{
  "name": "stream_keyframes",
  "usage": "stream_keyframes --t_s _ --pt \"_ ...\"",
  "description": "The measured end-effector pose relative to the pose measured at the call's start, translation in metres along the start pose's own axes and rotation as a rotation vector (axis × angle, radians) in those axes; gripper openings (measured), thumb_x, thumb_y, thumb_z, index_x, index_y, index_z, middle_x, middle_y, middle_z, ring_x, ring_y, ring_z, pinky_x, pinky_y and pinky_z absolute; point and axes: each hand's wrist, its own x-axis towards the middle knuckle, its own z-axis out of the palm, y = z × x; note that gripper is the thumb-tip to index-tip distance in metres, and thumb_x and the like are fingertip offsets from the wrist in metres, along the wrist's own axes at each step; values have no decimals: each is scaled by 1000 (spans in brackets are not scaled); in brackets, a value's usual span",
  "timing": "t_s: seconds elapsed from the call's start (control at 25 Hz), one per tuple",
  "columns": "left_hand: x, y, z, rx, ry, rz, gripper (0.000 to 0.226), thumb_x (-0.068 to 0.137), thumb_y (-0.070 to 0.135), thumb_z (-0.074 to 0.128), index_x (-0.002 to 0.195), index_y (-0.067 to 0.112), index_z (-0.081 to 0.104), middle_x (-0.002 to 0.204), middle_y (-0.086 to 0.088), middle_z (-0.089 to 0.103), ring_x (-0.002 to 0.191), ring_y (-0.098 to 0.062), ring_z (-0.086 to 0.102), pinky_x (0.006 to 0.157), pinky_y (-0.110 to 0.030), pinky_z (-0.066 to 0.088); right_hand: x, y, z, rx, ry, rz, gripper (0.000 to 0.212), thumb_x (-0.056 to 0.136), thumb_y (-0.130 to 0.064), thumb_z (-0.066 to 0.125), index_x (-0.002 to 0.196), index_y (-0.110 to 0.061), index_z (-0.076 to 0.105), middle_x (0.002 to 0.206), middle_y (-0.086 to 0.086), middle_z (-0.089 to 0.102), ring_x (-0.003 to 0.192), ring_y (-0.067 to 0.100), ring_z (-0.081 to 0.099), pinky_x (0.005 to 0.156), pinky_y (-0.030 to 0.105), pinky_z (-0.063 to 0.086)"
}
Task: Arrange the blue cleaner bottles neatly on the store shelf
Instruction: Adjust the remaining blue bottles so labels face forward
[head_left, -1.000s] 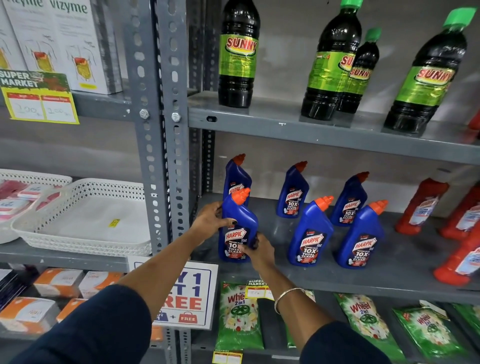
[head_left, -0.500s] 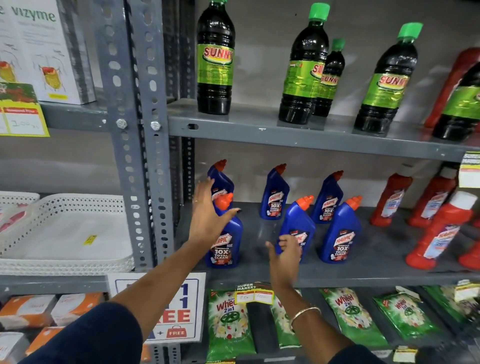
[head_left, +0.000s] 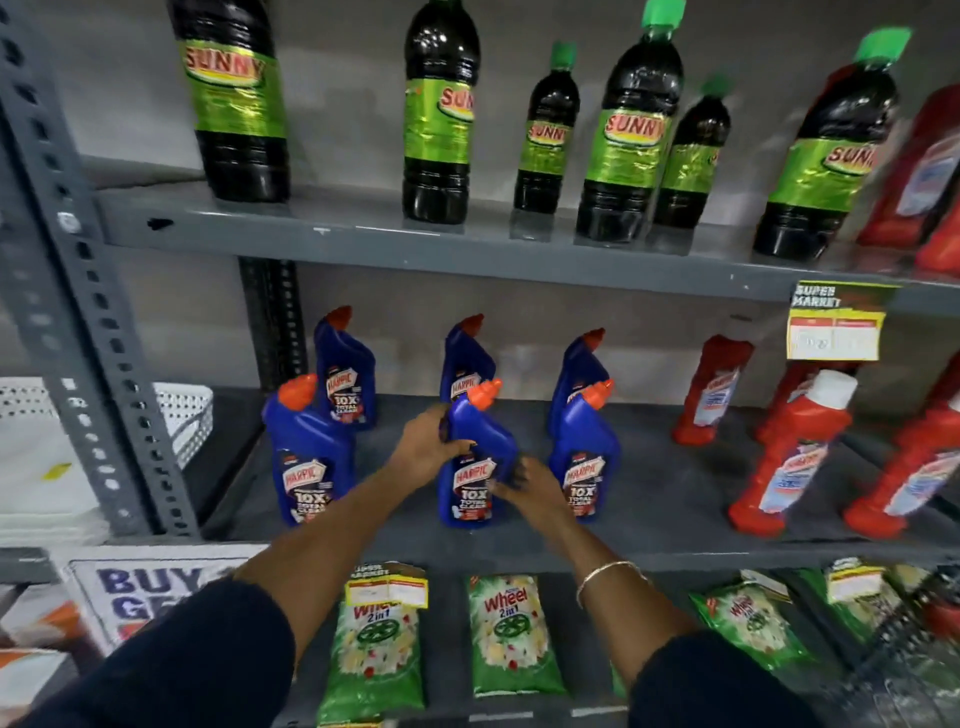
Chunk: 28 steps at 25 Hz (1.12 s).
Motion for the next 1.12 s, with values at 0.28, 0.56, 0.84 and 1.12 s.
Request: stream_keyframes --t_s 0.28,0.56,0.84,1.12 --pt "-3 0 12 40 73 -94 38 71 4 70 105 0 55 97 -14 66 83 -19 60 69 -20 49 0 8 -8 29 -34 -91 22 72 5 69 88 -7 59 77 -7 59 63 -10 58 51 -1 39" --pt "-7 0 13 -6 60 -116 36 74 5 68 107 4 52 106 -17 66 88 -20 61 79 -34 54 -7 5 -6 28 10 -91 35 73 -1 70 105 3 57 92 5 62 78 14 60 55 4 46" --pt "-16 23 16 -96 220 -11 71 71 15 73 131 11 35 135 -7 45 120 -14 42 94 -26 37 -28 9 -24 10 340 -101 29 78 -13 66 105 -8 56 93 7 63 86 24 61 76 34 51" --pt "-13 71 79 58 222 428 66 75 20 70 132 11 37 143 -3 36 134 -9 25 113 -27 24 -15 38 -98 -64 518 32 46 66 -8 76 104 -7 50 105 13 56 98 25 54 75 31 49"
